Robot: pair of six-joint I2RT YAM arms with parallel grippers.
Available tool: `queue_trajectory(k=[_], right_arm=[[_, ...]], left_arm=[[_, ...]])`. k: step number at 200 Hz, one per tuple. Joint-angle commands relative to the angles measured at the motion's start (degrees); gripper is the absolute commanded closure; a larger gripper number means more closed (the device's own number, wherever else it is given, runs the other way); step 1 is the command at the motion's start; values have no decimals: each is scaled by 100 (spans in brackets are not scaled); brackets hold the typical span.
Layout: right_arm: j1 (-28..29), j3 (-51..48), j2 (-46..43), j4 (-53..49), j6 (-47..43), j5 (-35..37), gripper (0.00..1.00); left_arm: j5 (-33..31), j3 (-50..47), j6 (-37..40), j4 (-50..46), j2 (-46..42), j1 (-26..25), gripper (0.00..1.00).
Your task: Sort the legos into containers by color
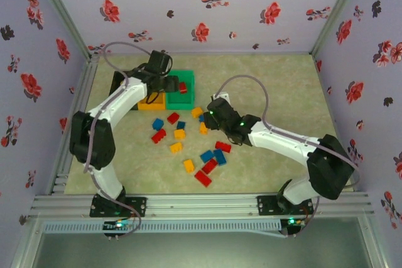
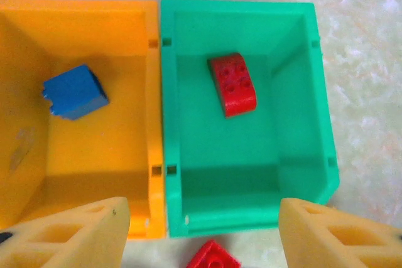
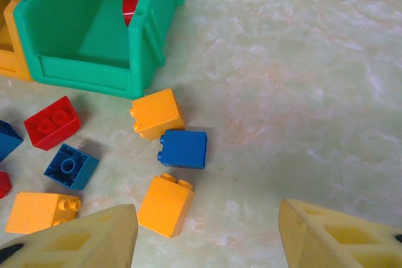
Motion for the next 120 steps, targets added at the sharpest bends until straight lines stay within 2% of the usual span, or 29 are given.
queue_trajectory(k=[1, 55, 120], right_arm=[[35, 267, 173, -76, 27, -35, 38], [25, 526, 580, 7, 37, -331, 38], [34, 579, 837, -434, 239, -548, 39]], left_arm=[[1, -425, 22, -178, -526, -46, 35], [-3, -1410, -115, -334, -1428, -263, 35], [-161, -1788, -217, -504, -1661, -464, 35]])
